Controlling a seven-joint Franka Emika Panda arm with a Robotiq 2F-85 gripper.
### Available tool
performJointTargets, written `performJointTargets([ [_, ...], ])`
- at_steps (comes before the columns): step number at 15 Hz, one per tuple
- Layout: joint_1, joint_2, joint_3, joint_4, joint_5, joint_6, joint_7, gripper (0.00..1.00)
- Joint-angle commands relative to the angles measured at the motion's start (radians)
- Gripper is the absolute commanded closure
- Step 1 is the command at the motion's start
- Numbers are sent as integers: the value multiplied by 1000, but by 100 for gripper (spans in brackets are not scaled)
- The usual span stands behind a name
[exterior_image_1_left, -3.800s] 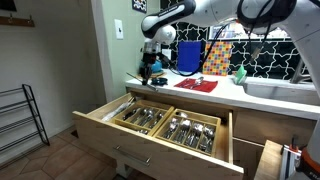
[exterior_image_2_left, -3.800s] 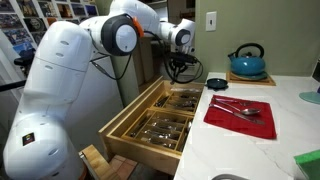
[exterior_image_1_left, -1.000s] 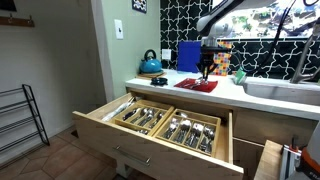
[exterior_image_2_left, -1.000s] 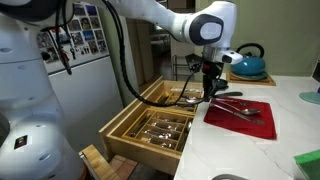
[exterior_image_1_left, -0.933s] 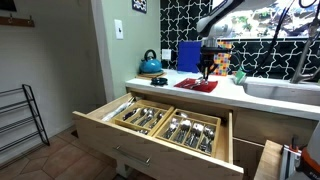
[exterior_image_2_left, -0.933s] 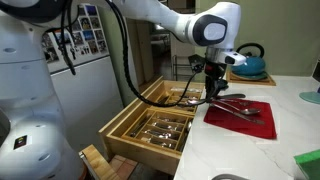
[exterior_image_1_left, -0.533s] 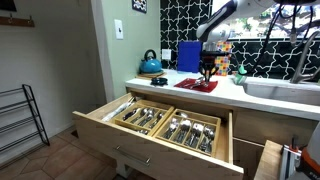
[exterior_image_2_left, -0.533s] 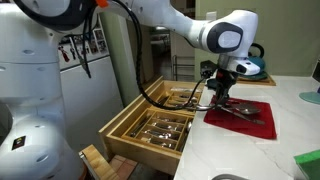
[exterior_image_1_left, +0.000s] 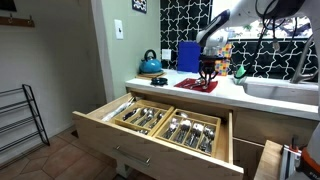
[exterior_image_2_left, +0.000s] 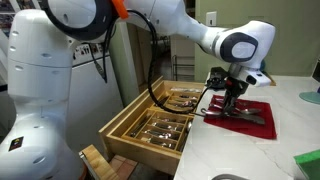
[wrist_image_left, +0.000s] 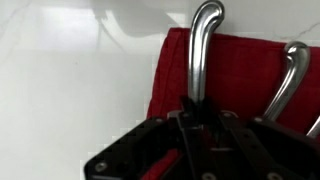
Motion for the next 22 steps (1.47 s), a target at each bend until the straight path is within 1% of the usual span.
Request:
performJointTargets([
  [1, -21, 64, -6, 81, 35, -63, 30, 96],
  [7, -33, 128, -6, 146, 34, -84, 88, 96],
  [15, -42, 184, 12, 219, 38, -120, 59, 96],
  [16, -41, 189, 11, 227, 33, -126, 63, 93],
  [17, -43, 192, 12, 233, 36, -141, 60, 57],
  [18, -42, 194, 10, 237, 33, -145, 62, 57],
  [21, -43, 181, 9, 234, 32, -164, 55, 36],
  [22, -42, 172, 7, 228, 30, -163, 54, 27],
])
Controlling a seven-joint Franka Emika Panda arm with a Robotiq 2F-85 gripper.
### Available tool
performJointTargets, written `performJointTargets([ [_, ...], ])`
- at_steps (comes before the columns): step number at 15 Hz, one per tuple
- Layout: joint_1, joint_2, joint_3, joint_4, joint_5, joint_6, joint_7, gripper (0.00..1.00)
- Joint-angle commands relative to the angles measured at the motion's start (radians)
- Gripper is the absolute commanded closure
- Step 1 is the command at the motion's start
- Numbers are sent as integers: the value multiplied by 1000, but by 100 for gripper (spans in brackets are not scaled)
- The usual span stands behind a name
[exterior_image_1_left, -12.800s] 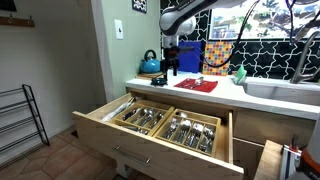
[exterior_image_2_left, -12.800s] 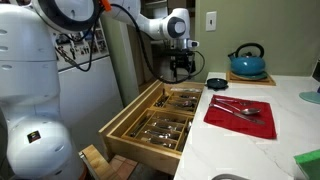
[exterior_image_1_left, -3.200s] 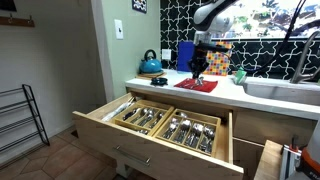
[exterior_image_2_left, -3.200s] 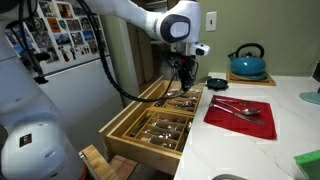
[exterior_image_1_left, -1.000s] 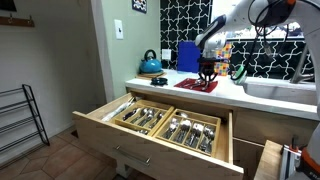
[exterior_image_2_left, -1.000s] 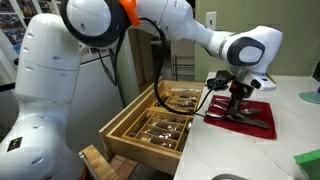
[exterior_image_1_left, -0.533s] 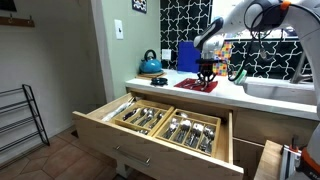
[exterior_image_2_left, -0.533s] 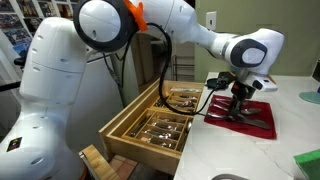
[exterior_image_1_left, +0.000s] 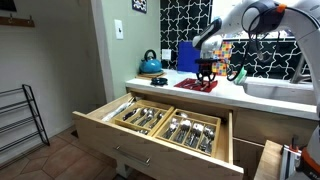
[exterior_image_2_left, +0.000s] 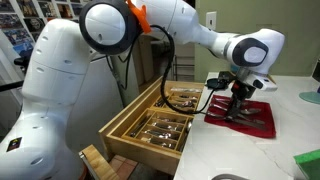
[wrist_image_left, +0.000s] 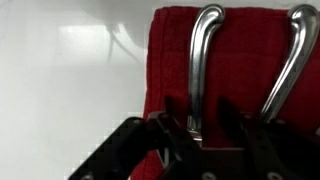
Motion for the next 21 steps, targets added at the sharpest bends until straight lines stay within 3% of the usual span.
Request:
performJointTargets([
  [1, -15, -15, 8, 5, 14, -24, -27, 26],
  [4, -3, -78, 6, -40, 2, 0, -58, 21],
  [6, 5, -126, 6, -68, -5, 8, -91, 24],
  [9, 21, -219, 12, -129, -36, 33, -200, 0],
  [20, 80, -673, 45, -497, -277, 147, -646, 0],
  [21, 76, -581, 41, -386, -235, 97, -576, 0],
])
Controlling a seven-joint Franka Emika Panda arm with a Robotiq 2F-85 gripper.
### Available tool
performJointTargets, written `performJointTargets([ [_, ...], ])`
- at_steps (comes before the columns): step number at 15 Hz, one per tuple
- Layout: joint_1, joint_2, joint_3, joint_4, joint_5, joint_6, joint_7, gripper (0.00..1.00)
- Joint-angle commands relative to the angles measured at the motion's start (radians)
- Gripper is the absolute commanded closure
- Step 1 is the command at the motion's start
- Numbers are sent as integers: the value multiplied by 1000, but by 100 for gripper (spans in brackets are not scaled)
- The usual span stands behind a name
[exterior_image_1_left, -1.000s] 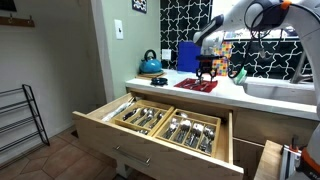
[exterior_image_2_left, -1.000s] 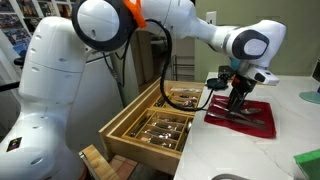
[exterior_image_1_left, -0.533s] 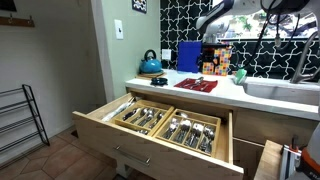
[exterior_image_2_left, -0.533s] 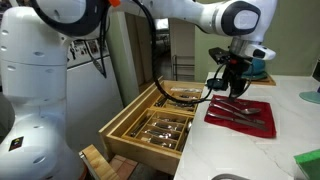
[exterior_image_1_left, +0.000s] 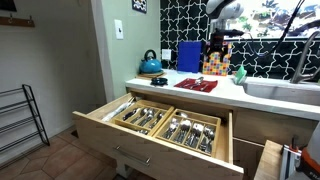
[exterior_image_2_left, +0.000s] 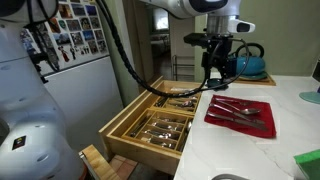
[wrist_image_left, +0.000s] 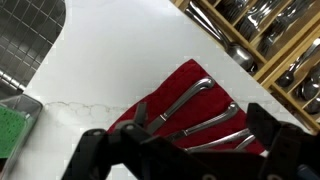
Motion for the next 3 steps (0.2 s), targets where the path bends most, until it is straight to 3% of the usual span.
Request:
performJointTargets([
  [1, 0, -20, -1, -11, -2, -1, -9, 0],
  [3, 0, -20, -1, -5, -2, -1, -8, 0],
])
